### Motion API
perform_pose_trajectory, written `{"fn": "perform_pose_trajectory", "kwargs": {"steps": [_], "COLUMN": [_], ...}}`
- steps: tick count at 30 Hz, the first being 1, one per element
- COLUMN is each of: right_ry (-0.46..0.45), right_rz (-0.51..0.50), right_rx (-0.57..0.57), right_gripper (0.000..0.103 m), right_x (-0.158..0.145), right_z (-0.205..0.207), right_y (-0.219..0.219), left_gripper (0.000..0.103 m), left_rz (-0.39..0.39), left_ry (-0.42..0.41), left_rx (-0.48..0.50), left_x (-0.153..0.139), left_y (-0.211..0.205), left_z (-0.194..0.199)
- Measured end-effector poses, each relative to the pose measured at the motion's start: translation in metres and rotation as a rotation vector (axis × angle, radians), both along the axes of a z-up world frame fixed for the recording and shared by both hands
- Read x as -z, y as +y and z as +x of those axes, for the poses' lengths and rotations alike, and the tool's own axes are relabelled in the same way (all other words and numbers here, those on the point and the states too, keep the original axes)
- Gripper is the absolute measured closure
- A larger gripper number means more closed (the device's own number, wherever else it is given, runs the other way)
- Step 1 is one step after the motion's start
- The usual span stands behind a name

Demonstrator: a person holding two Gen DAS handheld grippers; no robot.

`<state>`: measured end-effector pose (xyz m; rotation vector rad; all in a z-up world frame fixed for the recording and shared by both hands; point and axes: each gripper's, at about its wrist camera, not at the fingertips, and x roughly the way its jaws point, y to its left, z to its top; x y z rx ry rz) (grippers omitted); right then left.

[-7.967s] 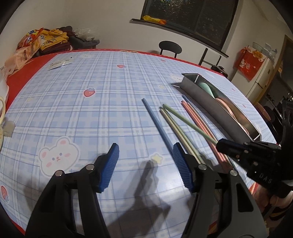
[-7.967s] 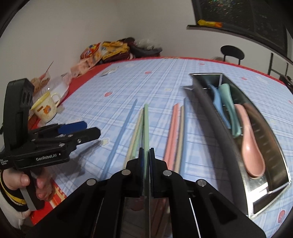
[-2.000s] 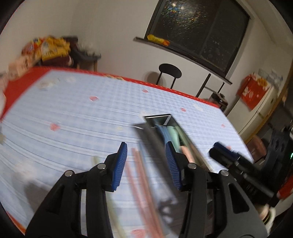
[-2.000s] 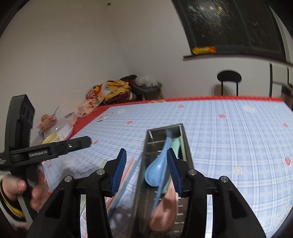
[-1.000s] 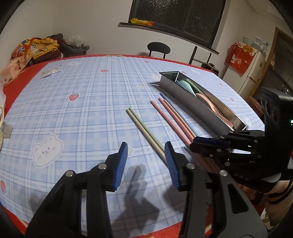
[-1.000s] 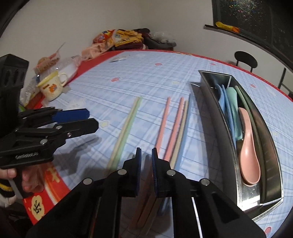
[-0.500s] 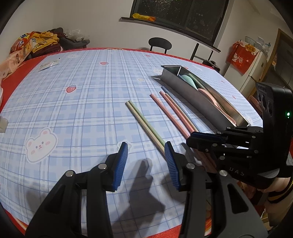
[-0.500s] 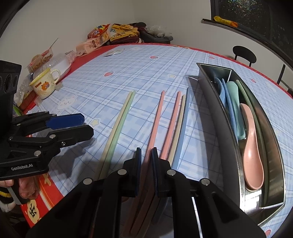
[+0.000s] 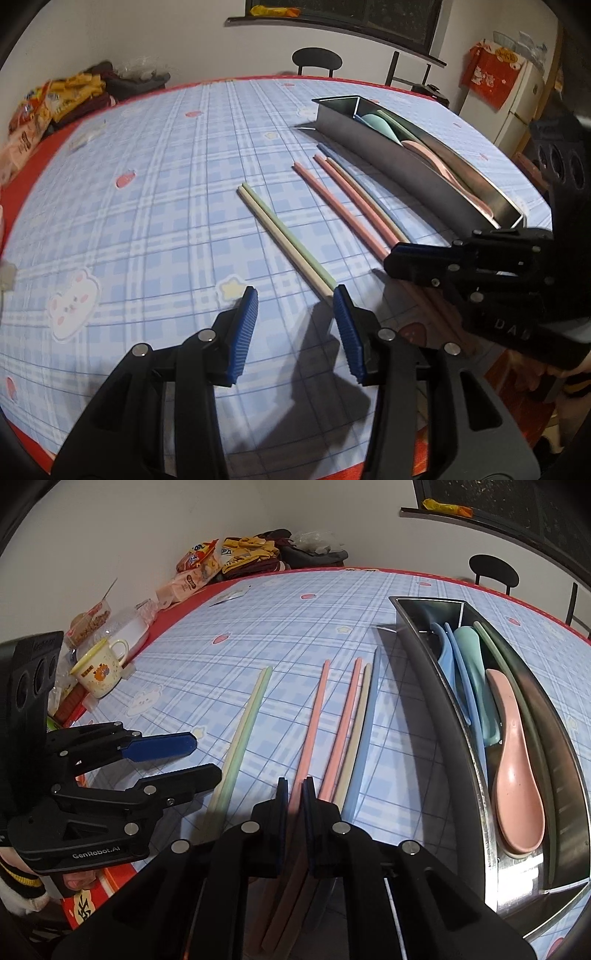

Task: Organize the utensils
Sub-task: 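Move the right tool back to the chopsticks and close it on a pink chopstick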

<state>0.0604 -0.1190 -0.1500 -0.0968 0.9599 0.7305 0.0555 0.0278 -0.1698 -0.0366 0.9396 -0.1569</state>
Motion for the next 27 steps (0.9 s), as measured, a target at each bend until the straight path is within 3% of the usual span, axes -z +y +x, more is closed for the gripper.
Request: {"fn": "perform_pose_trajectory", "kwargs": {"steps": [6, 21, 27], "right_ry": [0.012, 0.020, 0.010], "right_rz": [0.018, 0.031, 0.020], "right_rx": [0.000, -0.003, -0.003], "right_gripper": [0.094, 0.094, 0.094], "right_x": [0.001, 0.001, 0.000], "right_z": [0.002, 0.003, 0.001], "right_y": [-0.004, -0.007, -0.005], "left_gripper": [0.056, 0.052, 0.061], "left_rz": [-0.029, 0.090, 0.134], "left_ry": [0.022, 0.021, 0.028], "left_rx": [0.002, -0.011, -0.012], "left_x": [-0.001, 0.001, 0.002], "left_y": [-0.006, -0.015, -0.004], "left_z": [0.002, -0.003, 0.001]}}
